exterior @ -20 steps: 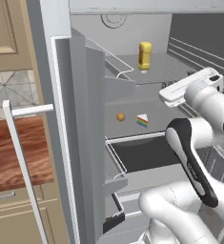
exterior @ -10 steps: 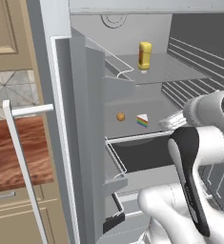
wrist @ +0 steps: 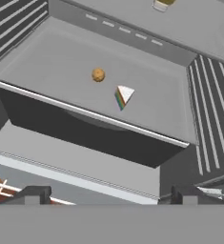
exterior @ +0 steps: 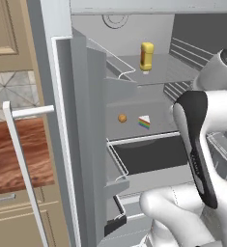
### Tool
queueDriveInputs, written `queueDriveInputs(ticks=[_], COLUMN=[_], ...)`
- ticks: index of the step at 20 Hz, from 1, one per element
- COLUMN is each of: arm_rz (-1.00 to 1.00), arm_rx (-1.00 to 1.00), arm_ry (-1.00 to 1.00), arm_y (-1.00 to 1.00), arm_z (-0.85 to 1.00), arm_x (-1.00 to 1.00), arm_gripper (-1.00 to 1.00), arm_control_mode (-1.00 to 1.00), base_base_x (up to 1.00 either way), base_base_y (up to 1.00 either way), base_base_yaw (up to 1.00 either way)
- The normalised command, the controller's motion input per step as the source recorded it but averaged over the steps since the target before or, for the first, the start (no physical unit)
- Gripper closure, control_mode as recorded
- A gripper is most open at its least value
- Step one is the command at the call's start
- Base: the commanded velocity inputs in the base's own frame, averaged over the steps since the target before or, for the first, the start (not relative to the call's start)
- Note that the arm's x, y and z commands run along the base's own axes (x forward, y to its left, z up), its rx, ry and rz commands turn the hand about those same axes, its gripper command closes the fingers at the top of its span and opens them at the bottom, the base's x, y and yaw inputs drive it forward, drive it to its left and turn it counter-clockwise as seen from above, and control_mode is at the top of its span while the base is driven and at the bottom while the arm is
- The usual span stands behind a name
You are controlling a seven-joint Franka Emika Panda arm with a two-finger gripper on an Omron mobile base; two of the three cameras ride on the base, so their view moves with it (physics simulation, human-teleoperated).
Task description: Place the mustard and ketchup from the counter to the top shelf of the fridge. If the existing items in the fridge are on the top shelf, move them to other shelves.
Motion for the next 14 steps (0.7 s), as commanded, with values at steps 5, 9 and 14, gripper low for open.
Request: queueDriveInputs(ticks=[5, 9, 14], arm_rz=[0.0, 0.0, 0.0], arm_rx=[0.03, 0.0, 0.0], arm_ry=[0.0, 0.0, 0.0], arm_y=[0.0, 0.0, 0.0], arm_z=[-0.12, 0.0, 0.0], arm_x=[-0.4, 0.0, 0.0], arm_gripper=[-1.0, -1.0, -1.0], arm_control_mode=[1.0, 1.0, 1.0], base_base_x=[-0.6, -1.0, -1.0], base_base_y=[-0.02, 0.03, 0.73], base_base_yaw=[0.0, 0.03, 0.16])
